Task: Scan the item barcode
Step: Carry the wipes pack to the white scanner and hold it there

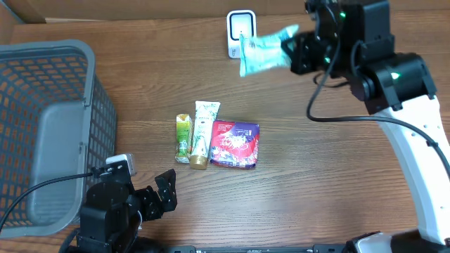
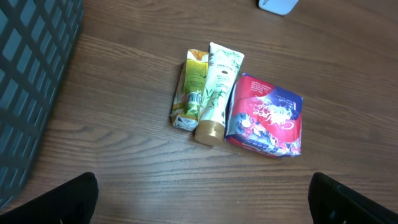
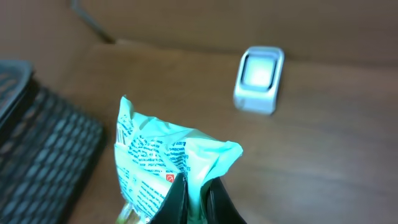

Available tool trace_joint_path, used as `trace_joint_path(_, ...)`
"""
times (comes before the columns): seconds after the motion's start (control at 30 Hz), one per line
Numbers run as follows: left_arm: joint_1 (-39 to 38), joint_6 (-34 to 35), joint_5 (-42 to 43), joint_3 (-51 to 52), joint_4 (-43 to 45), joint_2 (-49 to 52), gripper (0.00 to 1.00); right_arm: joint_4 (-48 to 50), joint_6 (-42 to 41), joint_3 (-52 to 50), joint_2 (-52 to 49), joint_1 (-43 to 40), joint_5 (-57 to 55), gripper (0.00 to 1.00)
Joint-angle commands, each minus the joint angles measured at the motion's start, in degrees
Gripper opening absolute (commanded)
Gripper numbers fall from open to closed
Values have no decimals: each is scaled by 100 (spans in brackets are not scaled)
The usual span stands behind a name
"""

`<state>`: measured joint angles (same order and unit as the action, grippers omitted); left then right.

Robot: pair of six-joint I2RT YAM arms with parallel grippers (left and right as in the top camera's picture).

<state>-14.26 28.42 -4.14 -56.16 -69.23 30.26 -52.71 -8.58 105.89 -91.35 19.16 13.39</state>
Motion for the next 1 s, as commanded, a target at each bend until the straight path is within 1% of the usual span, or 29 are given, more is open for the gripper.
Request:
trace_joint_path(0.0, -2, -11, -74, 59, 4, -33, 99, 9, -28, 785, -365, 184, -1438, 3)
trace_joint_path(0.07, -2, -11, -74, 59, 4, -33, 100, 85, 105, 1078, -638, 280, -2037, 4)
trace_joint_path(0.13, -2, -11, -74, 59, 4, -33, 100, 448, 402, 1228, -942, 422, -2809, 4)
trace_joint_path(0.27, -2, -11, -74, 59, 4, -33, 100, 1294, 1506, 1226, -1475, 737, -3971, 4)
trace_joint_path(0.33, -2, -11, -74, 59, 4, -33, 100, 1561, 2031, 1226, -1746, 876, -4513, 4)
trace_joint_path(0.37, -2, -11, -74, 59, 4, -33, 100, 1692, 2203, 1226, -1871, 940, -4800, 5)
trace_joint_path(0.43, -2, -9, -74, 59, 4, -33, 100, 1923, 2487, 1226, -2122, 1043, -5193, 5)
trace_joint_path(0.53, -2, -11, -74, 59, 4, -33, 100, 2343, 3040, 1224, -2490, 1106, -5386, 4)
trace_joint_path(0.7, -2, -11, -74, 59, 4, -33, 100, 3191, 4297, 1224, -3086, 1110, -5383, 4)
trace_joint_path(0.97, -2, -11, -74, 59, 4, -33, 99, 5003, 6878, 1220, -4087, 1113, -5383, 4)
